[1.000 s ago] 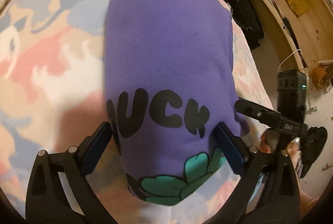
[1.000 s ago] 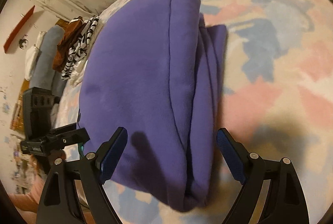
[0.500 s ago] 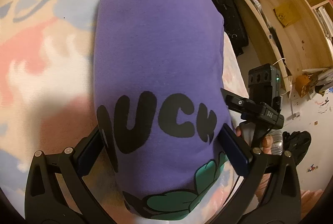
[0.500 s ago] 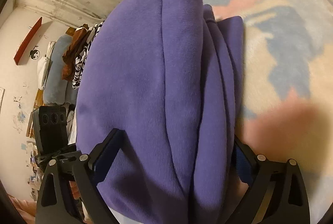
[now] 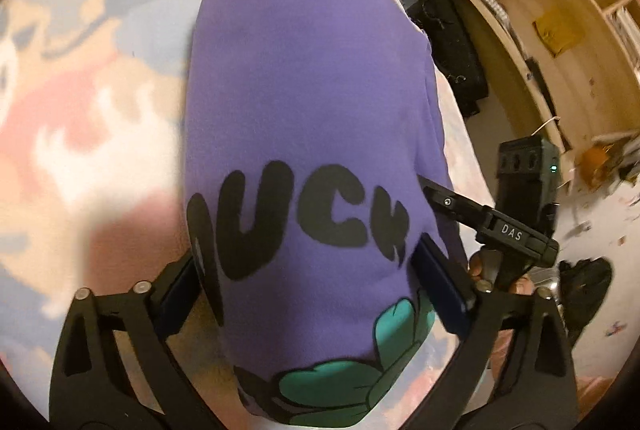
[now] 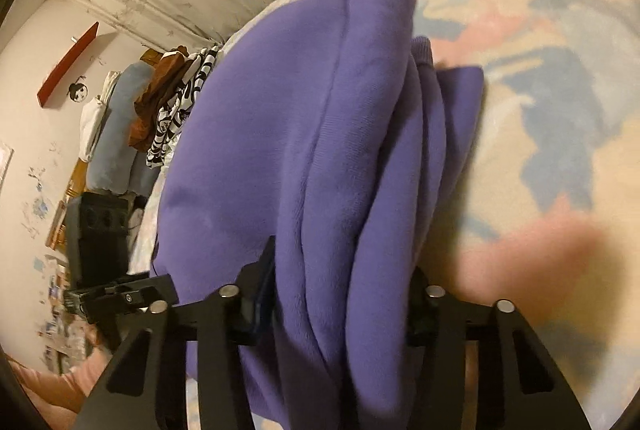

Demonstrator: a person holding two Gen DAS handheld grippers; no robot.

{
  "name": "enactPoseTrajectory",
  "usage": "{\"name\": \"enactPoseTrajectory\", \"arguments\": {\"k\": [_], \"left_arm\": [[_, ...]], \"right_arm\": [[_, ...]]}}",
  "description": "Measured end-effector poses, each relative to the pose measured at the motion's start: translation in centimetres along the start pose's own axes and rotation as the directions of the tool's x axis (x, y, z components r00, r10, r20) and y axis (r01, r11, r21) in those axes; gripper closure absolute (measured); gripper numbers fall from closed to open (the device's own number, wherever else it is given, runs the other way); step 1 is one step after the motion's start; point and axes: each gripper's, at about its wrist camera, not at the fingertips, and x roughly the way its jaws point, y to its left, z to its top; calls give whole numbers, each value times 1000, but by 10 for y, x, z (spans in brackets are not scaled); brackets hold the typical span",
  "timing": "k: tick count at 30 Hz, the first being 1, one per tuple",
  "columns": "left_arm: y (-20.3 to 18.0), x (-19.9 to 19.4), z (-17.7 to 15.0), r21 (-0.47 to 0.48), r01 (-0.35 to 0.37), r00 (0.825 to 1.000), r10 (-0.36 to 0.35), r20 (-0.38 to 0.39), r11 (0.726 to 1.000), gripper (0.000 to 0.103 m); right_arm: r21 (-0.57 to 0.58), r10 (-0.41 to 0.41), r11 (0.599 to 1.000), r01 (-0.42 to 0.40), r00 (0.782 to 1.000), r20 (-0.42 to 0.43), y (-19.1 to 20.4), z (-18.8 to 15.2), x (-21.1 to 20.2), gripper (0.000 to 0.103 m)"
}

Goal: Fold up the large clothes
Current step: 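Grasp the folded hoodie bundle from both sides with both grippers, then carry the held hoodie onto the clothes stack and open both grippers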

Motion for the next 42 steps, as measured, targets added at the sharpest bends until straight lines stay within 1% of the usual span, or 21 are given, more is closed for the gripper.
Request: {"name": "enactPoseTrajectory", "arguments": {"k": [2, 5, 10, 15, 19, 24, 26, 29, 31, 34, 37, 39, 40, 42], "left_arm": [[-9, -9, -1, 24, -25, 1000, 24, 18, 999, 13], [-17, -25, 1, 40, -44, 998, 41, 57, 998, 15], [-29, -61, 4, 58, -47, 991, 39, 125, 997, 16], [-41, -98, 4, 72, -47, 984, 34, 173, 996, 16], [-32, -141, -2, 74, -38, 978, 21, 209, 997, 16], [-28, -199, -11, 79, -32, 962, 9, 274, 996, 16], [-23, -226, -14, 78, -32, 953, 7, 302, 996, 16], [-14, -267, -9, 75, -36, 940, 8, 342, 997, 16], [-4, -294, -1, 67, -41, 929, 13, 370, 997, 16], [14, -337, 19, 55, -57, 911, 29, 412, 997, 16], [35, -382, 52, 53, -80, 887, 47, 459, 995, 16], [51, -410, 77, 62, -102, 867, 58, 494, 993, 16], [62, -429, 92, 69, -117, 852, 64, 520, 991, 16], [79, -454, 117, 72, -134, 829, 72, 555, 988, 16]], "right_arm": [[-21, -19, 1000, 20, 999, 25, 6, 0, -1, 60], [-22, -20, 1000, 21, 998, 56, 11, -1, -3, 62], [-54, -16, 998, 22, 994, 111, 18, -5, -15, 63], [-79, -4, 997, 16, 989, 147, 29, -12, -25, 64], [-105, 2, 994, 17, 984, 177, 38, -15, -35, 64], [-150, 18, 989, 14, 978, 209, 71, -3, -28, 64], [-172, 26, 985, 13, 975, 223, 94, 7, -19, 64], [-212, 45, 977, 9, 968, 246, 124, 18, -12, 64], [-240, 68, 971, -3, 963, 260, 147, 32, 0, 64], [-282, 104, 959, -25, 957, 270, 181, 56, 20, 64], [-322, 146, 945, -51, 949, 279, 216, 84, 44, 64], [-351, 173, 934, -63, 940, 292, 244, 111, 66, 64], [-362, 184, 930, -68, 937, 298, 254, 122, 75, 64], [-379, 219, 921, -90, 924, 312, 281, 152, 99, 64]]}}
